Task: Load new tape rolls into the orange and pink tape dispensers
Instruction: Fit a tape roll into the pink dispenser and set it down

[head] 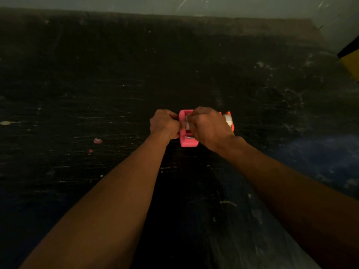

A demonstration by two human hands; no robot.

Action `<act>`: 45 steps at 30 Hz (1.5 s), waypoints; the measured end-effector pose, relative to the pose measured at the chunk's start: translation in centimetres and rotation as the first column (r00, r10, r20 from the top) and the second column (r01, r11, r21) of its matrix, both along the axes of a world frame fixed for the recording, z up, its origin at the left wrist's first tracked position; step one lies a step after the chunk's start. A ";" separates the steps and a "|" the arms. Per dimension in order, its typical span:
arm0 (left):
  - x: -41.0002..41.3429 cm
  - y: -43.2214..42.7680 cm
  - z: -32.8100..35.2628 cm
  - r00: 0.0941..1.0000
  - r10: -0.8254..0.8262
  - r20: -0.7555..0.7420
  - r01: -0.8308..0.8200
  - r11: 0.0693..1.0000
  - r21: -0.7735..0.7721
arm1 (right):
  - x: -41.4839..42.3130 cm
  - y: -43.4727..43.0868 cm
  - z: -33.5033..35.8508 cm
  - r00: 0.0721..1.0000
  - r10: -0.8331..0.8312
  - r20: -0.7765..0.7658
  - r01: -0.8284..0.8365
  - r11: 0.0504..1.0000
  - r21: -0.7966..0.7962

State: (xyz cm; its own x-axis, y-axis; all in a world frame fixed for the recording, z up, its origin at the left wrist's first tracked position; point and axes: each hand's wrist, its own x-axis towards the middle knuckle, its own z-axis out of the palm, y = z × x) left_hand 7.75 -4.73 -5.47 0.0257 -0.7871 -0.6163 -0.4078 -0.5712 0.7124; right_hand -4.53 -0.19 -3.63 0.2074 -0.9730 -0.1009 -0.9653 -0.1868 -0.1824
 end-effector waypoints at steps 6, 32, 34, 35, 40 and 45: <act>0.2 -0.4 0.6 0.994 0.014 -0.104 -0.004 0.995 0.097 | -0.1 0.9 0.5 0.997 0.074 -0.026 -0.075 0.995 -0.068; -0.6 0.0 1.0 0.994 0.088 -0.061 -0.080 0.989 0.121 | 0.5 6.5 -0.5 0.998 0.054 0.022 -0.050 0.988 -0.146; -0.6 0.0 1.1 0.993 0.099 -0.070 -0.090 0.988 0.127 | 0.7 7.3 -0.9 0.999 0.041 0.030 -0.036 0.986 -0.165; -0.6 0.1 1.1 0.992 0.100 -0.076 -0.090 0.987 0.130 | 0.8 7.7 -1.1 0.999 0.034 0.036 -0.028 0.986 -0.167; -0.6 0.2 1.2 0.991 0.098 -0.086 -0.086 0.987 0.133 | 0.9 8.6 -1.7 1.000 0.010 0.026 -0.007 0.990 -0.141; -0.6 0.1 1.3 0.994 0.084 -0.070 -0.074 0.989 0.132 | 1.3 8.5 -2.4 0.997 -0.025 -0.080 0.014 0.991 -0.135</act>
State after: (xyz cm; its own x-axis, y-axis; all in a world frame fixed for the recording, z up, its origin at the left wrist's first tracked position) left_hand 7.13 -4.64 -4.20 0.0346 -0.6983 -0.7150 -0.3063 -0.6884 0.6575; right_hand -3.20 8.36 -6.04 0.1849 -0.9826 0.0154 -0.9795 -0.1856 -0.0779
